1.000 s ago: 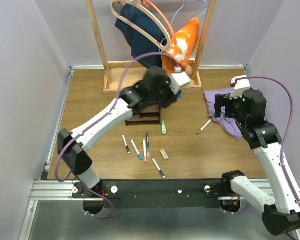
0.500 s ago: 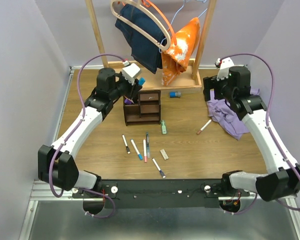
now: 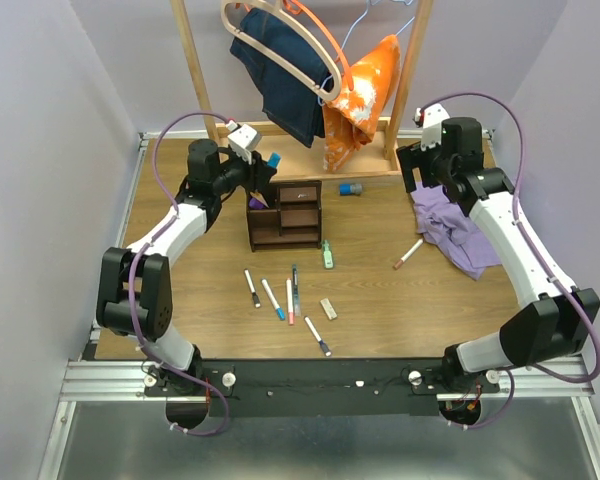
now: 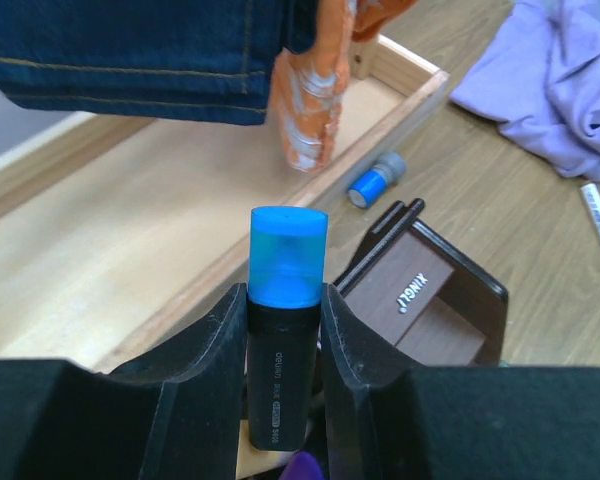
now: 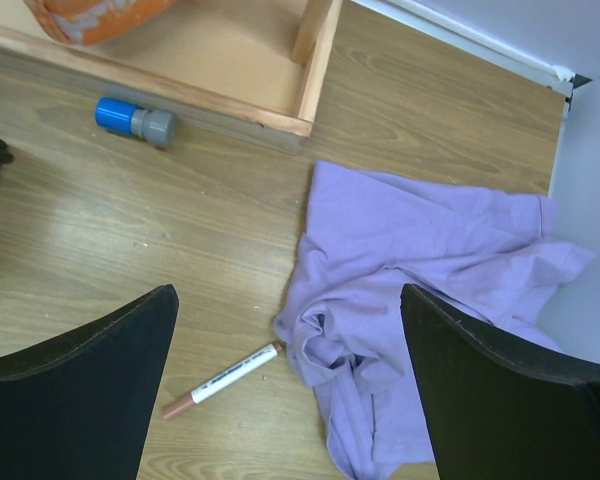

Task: Sort the stationery into containers
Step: Place the pen in the storage box.

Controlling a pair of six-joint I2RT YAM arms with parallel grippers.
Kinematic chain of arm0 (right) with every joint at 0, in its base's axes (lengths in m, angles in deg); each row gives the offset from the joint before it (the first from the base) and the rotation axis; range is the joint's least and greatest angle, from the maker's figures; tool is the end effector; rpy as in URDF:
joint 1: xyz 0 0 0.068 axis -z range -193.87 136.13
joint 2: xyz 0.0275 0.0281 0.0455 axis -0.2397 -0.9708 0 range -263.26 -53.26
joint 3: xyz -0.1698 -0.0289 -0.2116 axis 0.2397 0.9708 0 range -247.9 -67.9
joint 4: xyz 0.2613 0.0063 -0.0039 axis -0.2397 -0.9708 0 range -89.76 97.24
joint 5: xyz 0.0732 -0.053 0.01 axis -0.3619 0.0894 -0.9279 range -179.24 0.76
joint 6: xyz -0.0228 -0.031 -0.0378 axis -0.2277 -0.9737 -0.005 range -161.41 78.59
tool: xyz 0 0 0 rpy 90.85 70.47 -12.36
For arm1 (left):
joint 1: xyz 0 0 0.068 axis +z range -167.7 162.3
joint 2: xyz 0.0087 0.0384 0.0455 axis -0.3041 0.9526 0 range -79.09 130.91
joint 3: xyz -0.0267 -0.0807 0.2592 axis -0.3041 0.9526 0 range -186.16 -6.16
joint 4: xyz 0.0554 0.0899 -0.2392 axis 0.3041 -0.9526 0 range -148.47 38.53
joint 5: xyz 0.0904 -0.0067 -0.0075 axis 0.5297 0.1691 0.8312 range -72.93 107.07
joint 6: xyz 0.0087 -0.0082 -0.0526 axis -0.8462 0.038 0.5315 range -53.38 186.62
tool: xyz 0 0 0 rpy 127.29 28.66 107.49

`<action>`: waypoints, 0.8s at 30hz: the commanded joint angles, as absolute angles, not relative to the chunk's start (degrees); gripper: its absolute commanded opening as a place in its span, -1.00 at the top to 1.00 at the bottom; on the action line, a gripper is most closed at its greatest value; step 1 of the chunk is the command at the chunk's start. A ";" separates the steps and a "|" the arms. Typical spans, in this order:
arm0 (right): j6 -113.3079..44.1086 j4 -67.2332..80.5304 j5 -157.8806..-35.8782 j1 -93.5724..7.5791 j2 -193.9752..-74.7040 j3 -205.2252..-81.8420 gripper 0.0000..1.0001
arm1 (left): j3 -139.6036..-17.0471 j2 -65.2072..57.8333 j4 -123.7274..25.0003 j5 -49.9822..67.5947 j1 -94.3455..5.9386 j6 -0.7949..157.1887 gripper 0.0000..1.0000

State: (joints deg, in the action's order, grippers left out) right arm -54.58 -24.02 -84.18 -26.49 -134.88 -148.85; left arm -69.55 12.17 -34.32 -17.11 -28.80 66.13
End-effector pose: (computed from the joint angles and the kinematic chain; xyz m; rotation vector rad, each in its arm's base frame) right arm 0.3129 0.0668 0.3739 -0.4237 2.0847 -0.0995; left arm 0.3614 -0.0912 0.2967 0.6082 1.6632 -0.6568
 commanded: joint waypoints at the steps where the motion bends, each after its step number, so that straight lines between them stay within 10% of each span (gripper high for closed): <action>1: -56.97 -23.69 -81.59 -26.17 -135.79 -148.67 -1.00 | -67.94 13.89 -24.93 -21.16 -28.69 71.97 0.38; 24: -57.67 -24.92 -84.14 -26.18 -134.82 -147.71 -1.00 | -59.07 9.24 -19.65 -18.62 -28.25 72.51 -0.12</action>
State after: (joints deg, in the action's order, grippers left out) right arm -57.38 -24.18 -82.98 -26.49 -135.63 -147.43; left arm -59.35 13.48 -20.11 -19.40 -28.67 75.17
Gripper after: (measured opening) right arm 0.997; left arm 0.535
